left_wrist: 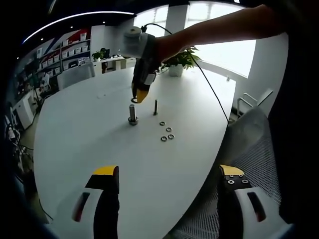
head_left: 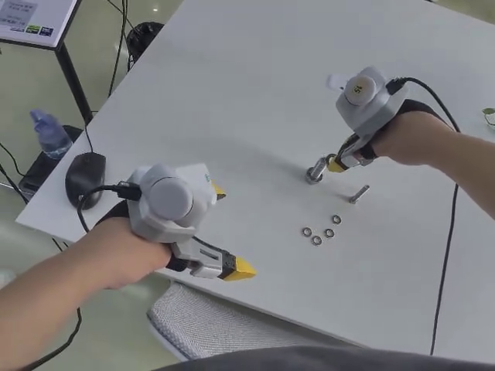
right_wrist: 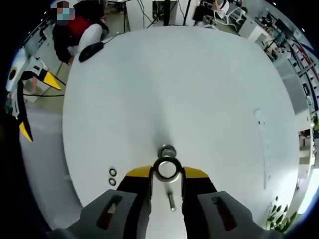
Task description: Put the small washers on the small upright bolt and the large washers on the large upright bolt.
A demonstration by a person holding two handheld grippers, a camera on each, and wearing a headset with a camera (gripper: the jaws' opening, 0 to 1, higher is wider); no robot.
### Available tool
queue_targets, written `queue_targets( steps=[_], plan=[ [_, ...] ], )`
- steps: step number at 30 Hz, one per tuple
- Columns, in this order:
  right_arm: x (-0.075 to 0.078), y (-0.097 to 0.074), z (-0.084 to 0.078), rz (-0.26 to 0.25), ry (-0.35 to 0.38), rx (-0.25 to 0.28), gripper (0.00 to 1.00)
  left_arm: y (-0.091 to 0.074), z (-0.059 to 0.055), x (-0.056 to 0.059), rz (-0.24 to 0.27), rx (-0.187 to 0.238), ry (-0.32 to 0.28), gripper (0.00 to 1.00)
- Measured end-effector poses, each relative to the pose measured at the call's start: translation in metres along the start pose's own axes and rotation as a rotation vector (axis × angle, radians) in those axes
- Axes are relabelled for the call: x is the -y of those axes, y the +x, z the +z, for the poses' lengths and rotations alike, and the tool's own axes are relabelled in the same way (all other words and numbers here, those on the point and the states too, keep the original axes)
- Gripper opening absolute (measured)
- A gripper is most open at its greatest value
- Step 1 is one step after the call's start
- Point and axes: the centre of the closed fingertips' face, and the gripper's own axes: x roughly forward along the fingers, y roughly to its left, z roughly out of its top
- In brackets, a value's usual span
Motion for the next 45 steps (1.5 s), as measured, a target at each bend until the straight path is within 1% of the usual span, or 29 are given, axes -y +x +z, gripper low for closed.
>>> queue_targets(
  steps=[1, 3, 6, 8, 12, 14, 18, 24, 28, 35, 37, 41, 45],
  plan=[
    [-0.002, 0.0, 0.002, 0.004, 0.002, 0.001, 0.22, 0.001, 0.001, -0.002, 0.005, 0.01, 0.0, 0.84],
    [-0.004, 0.001, 0.004, 0.015, 0.007, 0.004, 0.22, 0.001, 0.0, -0.003, 0.0, 0.002, -0.002, 0.83],
    [-0.005, 0.003, 0.007, 0.015, 0.006, 0.003, 0.22, 0.002, -0.002, -0.004, 0.004, -0.008, 0.013, 0.84],
    [-0.007, 0.005, 0.008, 0.017, 0.002, 0.0, 0.22, 0.003, -0.003, -0.003, 0.0, -0.01, 0.01, 0.84],
    [-0.008, 0.011, 0.008, 0.027, 0.003, -0.007, 0.22, 0.004, -0.004, -0.003, -0.007, -0.013, -0.003, 0.84],
    [-0.01, 0.013, 0.007, 0.024, -0.006, -0.014, 0.22, 0.004, -0.007, -0.002, -0.013, -0.024, -0.006, 0.83],
    [-0.014, 0.013, 0.007, 0.027, -0.008, -0.017, 0.22, 0.004, -0.01, -0.002, -0.02, -0.041, -0.009, 0.82],
    [-0.019, 0.014, 0.007, 0.03, -0.014, -0.025, 0.22, 0.005, -0.012, -0.004, -0.023, -0.047, -0.008, 0.81],
    [-0.018, 0.019, 0.004, 0.03, -0.017, -0.034, 0.22, 0.006, -0.01, -0.005, -0.022, -0.045, -0.008, 0.81],
    [-0.024, 0.025, 0.003, 0.036, -0.02, -0.045, 0.22, 0.006, -0.01, -0.006, -0.025, -0.046, -0.009, 0.8],
    [-0.021, 0.03, 0.002, 0.034, -0.024, -0.049, 0.22, 0.007, -0.011, -0.006, -0.027, -0.048, -0.012, 0.8],
    [-0.021, 0.034, 0.001, 0.031, -0.033, -0.054, 0.22, 0.008, -0.011, -0.005, -0.031, -0.051, -0.015, 0.8],
    [-0.02, 0.039, 0.001, 0.037, -0.032, -0.053, 0.22, 0.009, -0.012, -0.006, -0.033, -0.055, -0.021, 0.79]
  ],
)
